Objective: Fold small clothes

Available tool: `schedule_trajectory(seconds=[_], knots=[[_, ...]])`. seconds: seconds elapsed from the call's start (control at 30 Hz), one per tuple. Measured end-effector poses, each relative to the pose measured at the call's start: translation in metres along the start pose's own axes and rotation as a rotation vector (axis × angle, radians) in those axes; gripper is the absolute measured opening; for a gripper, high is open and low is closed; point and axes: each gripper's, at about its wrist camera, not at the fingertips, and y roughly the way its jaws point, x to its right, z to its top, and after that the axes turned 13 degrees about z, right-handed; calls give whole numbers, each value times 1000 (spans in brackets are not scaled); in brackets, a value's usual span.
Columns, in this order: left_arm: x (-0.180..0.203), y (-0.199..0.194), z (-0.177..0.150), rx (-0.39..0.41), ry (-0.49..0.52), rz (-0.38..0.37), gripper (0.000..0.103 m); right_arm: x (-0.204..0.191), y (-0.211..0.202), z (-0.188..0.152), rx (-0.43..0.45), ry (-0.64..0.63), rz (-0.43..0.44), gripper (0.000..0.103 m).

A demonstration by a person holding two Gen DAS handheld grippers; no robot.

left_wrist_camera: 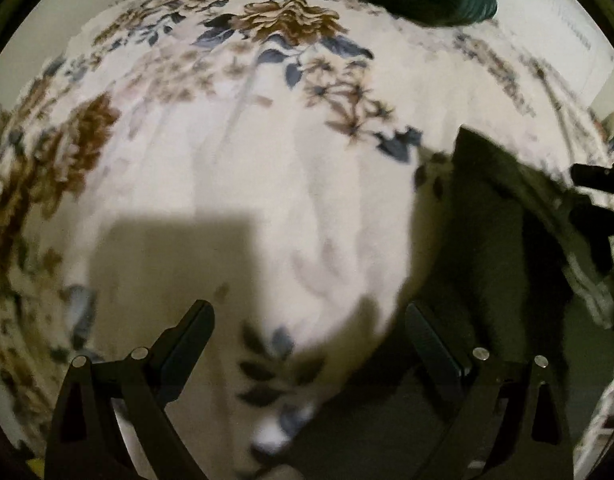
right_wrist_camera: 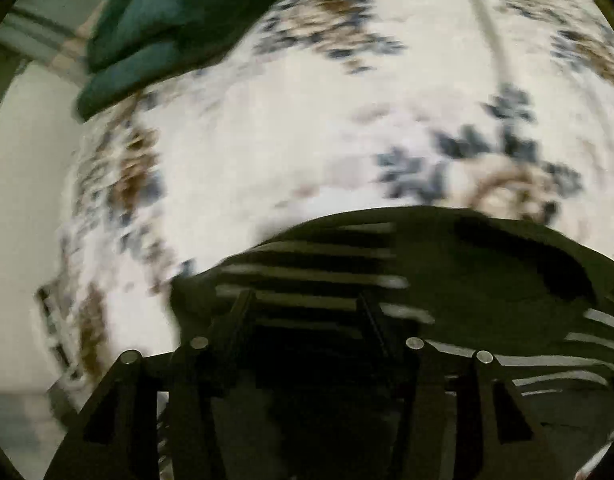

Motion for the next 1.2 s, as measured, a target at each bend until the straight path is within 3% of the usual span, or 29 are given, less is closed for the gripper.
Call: schedule_trajectory(seconds=[0.07, 0.13, 0.17, 0.2, 0.27, 0.3, 0.37, 0.4, 0.43, 0.53, 0.67, 0.73, 0.8, 0.83, 0.97, 1.07, 1.1, 1.2], knots=[[3, 3, 4, 1, -15, -53, 97, -16, 18, -1, -54, -40, 47, 55], [11, 7, 9, 19, -10, -106, 88, -33, 39, 2, -122, -93, 67, 55], [15, 10, 11, 24, 4, -115, 69, -40, 48, 1, -153, -121, 65, 55], [20, 13, 13, 19, 26, -114, 41, -48, 61, 1, -185, -155, 47, 55], [27, 20, 15, 9, 66, -105, 19, -60, 83, -1, -250, -231, -17, 55], [28, 20, 14, 15, 72, -105, 19, -65, 92, -2, -272, -273, -55, 56], [29, 19, 10, 28, 89, -100, 16, -66, 95, -2, -255, -307, -120, 43], [28, 20, 10, 25, 93, -97, 16, -62, 92, 2, -234, -276, -118, 12], [27, 20, 8, 21, 90, -102, 16, -55, 87, 11, -198, -210, -96, 9], [23, 21, 8, 10, 71, -115, 16, -32, 70, 28, -101, -61, -58, 8], [5, 15, 13, -32, -39, -198, 17, -19, 68, 32, -124, 25, 9, 8], [-8, 15, 18, -68, -134, -275, 27, -18, 68, 32, -129, 37, 23, 8], [-16, 17, 19, -87, -205, -351, 44, -15, 68, 34, -141, 60, 44, 8], [-16, 17, 18, -88, -215, -362, 46, -15, 67, 35, -140, 61, 41, 8], [17, 22, 17, -74, -94, -289, 46, -16, 58, 36, -75, 29, -43, 8], [28, 19, 18, -49, -32, -234, 46, -10, 46, 40, -59, 70, -18, 8], [26, 14, 19, -33, -25, -227, 46, -5, 38, 40, -61, 100, 11, 11], [21, 0, 20, 16, -2, -188, 46, 11, 0, 29, -7, 126, 30, 40]])
